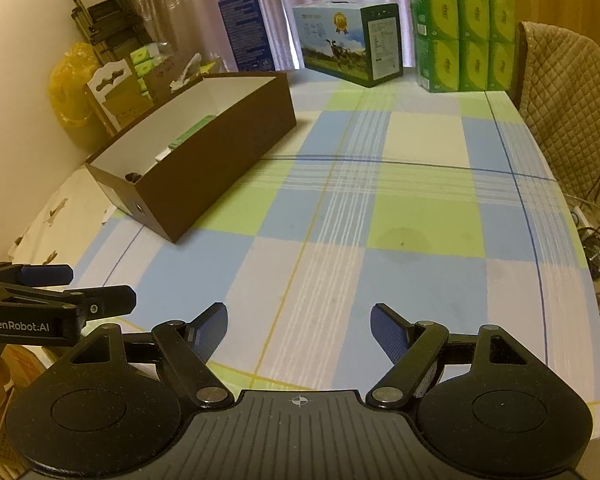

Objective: Organize objects

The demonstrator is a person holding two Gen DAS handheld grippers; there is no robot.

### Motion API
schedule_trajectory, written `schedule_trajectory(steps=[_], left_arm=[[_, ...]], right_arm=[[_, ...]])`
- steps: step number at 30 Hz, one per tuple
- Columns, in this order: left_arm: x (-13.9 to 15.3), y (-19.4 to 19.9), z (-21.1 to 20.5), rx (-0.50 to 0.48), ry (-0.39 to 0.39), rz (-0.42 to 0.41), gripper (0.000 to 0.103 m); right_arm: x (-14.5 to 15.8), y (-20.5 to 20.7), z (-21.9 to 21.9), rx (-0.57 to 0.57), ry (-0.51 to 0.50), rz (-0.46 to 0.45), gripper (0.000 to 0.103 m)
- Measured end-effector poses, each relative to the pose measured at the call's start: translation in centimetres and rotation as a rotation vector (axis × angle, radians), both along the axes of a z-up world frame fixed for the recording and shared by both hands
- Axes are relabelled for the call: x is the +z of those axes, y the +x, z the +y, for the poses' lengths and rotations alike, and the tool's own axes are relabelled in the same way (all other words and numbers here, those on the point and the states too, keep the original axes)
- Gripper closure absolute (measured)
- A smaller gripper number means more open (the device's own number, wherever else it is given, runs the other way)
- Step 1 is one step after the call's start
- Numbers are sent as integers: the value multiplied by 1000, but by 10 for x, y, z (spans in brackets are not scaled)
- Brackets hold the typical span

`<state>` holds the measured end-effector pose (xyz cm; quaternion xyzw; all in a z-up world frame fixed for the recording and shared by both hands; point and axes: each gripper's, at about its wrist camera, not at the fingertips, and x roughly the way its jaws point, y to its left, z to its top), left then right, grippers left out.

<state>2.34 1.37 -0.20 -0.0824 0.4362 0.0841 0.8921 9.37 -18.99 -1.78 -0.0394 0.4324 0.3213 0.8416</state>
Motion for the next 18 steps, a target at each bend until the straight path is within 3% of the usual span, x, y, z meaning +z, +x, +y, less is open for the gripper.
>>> schedule_trajectory(steps=[18], left_arm=[[-1, 0, -9, -11, -1, -2, 1]], right_arm=[[-1, -2, -9, -17, 0, 7, 27]])
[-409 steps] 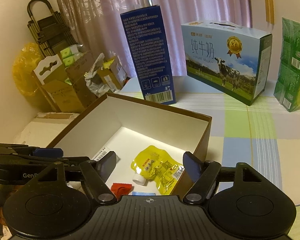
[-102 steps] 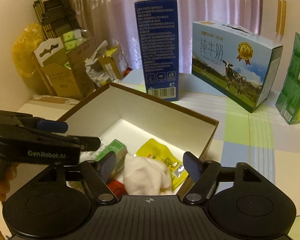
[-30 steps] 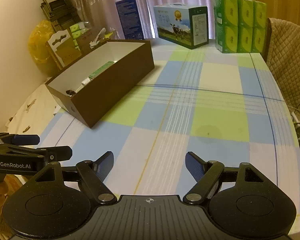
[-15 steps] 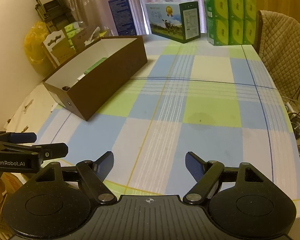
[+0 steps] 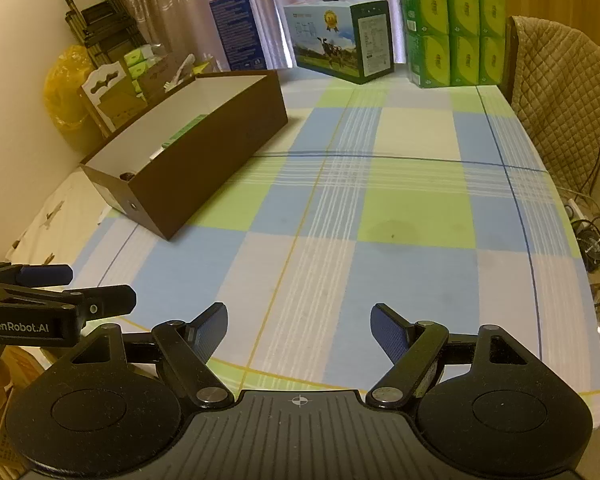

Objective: Organize objects

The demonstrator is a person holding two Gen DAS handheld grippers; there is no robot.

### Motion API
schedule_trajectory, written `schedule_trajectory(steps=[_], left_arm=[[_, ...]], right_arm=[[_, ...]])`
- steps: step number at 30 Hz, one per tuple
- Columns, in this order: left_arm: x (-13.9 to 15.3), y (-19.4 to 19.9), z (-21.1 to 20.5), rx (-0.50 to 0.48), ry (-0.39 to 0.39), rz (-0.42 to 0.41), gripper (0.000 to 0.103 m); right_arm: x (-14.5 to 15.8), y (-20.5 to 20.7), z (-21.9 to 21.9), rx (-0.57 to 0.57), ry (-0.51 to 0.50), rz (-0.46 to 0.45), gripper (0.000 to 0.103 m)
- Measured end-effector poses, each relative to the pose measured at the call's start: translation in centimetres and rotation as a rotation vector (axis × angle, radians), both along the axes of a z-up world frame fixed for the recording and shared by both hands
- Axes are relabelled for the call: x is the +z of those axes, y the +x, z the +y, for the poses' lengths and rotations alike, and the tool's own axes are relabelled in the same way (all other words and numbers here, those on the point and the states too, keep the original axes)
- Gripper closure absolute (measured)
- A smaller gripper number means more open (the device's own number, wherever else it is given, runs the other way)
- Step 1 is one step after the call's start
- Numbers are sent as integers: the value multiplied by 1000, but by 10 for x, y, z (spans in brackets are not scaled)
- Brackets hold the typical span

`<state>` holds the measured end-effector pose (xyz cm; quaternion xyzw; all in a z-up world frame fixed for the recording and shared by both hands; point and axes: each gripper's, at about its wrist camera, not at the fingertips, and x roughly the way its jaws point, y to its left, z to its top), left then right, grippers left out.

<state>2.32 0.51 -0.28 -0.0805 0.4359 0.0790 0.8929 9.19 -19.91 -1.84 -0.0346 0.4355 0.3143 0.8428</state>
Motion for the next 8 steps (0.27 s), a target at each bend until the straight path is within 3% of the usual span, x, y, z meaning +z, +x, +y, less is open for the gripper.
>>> schedule_trajectory(steps=[8], left_arm=[[3, 0, -9, 1, 7, -10, 1]], right_arm=[[0, -1, -7, -2, 8, -3, 27]])
